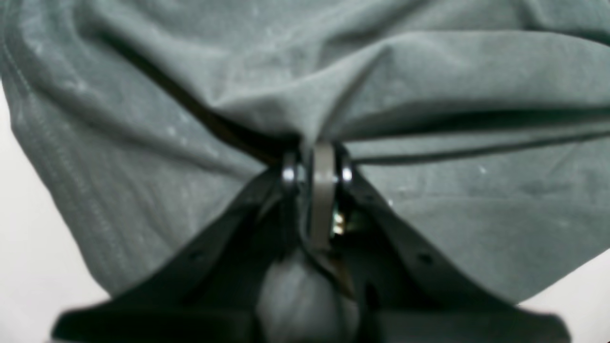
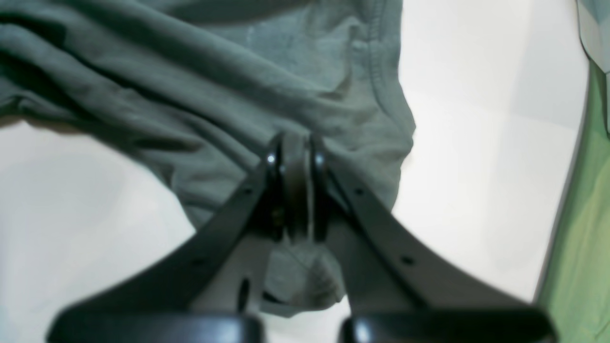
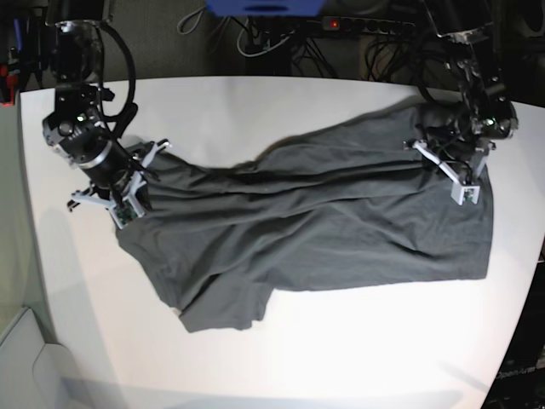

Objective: Layout the t-shirt on the table in an organized manner, then fold the t-shirt properly
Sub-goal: 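Hold the shirt with both grippers, shifting the left gripper along its edge, then pull both held shirt ends apart, raising the right gripper's end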

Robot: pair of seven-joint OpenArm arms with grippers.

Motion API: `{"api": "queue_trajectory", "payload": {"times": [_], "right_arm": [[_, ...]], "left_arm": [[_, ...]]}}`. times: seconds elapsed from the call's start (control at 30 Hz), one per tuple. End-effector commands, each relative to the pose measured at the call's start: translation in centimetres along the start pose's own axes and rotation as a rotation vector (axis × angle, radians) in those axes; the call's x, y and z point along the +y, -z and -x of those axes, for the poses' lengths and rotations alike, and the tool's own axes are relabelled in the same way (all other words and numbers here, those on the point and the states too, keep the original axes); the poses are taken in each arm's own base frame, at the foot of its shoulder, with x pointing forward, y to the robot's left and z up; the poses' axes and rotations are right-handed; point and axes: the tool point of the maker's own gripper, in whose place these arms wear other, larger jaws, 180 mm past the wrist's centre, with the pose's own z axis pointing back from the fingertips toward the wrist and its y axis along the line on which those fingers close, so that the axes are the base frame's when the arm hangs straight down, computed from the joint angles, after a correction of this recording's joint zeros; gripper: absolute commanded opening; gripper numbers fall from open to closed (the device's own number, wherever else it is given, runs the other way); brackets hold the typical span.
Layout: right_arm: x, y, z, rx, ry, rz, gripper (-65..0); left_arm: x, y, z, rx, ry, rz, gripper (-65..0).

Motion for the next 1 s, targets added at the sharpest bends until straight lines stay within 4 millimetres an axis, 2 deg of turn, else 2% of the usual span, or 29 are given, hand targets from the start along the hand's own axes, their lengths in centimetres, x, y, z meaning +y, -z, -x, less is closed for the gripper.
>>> {"api": "queue_trajectory", "payload": {"times": [0.0, 0.17, 0.43, 0.53, 0.6, 0.7, 0.87, 0.97], "right_arm": [[-0.6, -0.2, -1.5, -0.053, -0.005, 0.013, -63.9], [-0.7, -0.2, -1.5, -0.052, -0.007, 0.013, -63.9], [-0.6, 0.3, -1.0, -0.039, 0.009, 0.007, -63.9], [0.0, 1.2, 0.0, -0.013, 0.046, -0.013, -63.9], [0.7, 1.7, 0.5, 0.001, 0.05, -0.043, -63.9], [2.7, 2.2, 0.6, 0.009, 0.02, -0.114, -63.9], [4.9, 2.4, 0.4, 0.015, -0.019, -0.173, -63.7], [5.8, 2.7, 1.4, 0.084, -0.048, -0.201, -59.2]], "left_arm": [[0.4, -1.0, -2.0, -0.064, 0.02, -0.015, -64.1], [-0.3, -3.7, -3.3, -0.134, 0.085, -0.035, -64.4], [-1.4, -7.7, -1.6, -0.119, 0.176, -0.057, -64.4], [-1.1, -7.9, -0.5, -0.093, 0.184, -0.063, -64.4], [0.1, -8.4, 0.1, -0.083, 0.17, -0.093, -64.4], [2.0, -9.3, 0.1, -0.092, 0.135, -0.143, -64.4], [2.9, -10.8, -1.6, -0.145, 0.139, -0.186, -64.4], [3.1, -11.0, -3.3, -0.183, 0.152, -0.198, -64.4]]}}
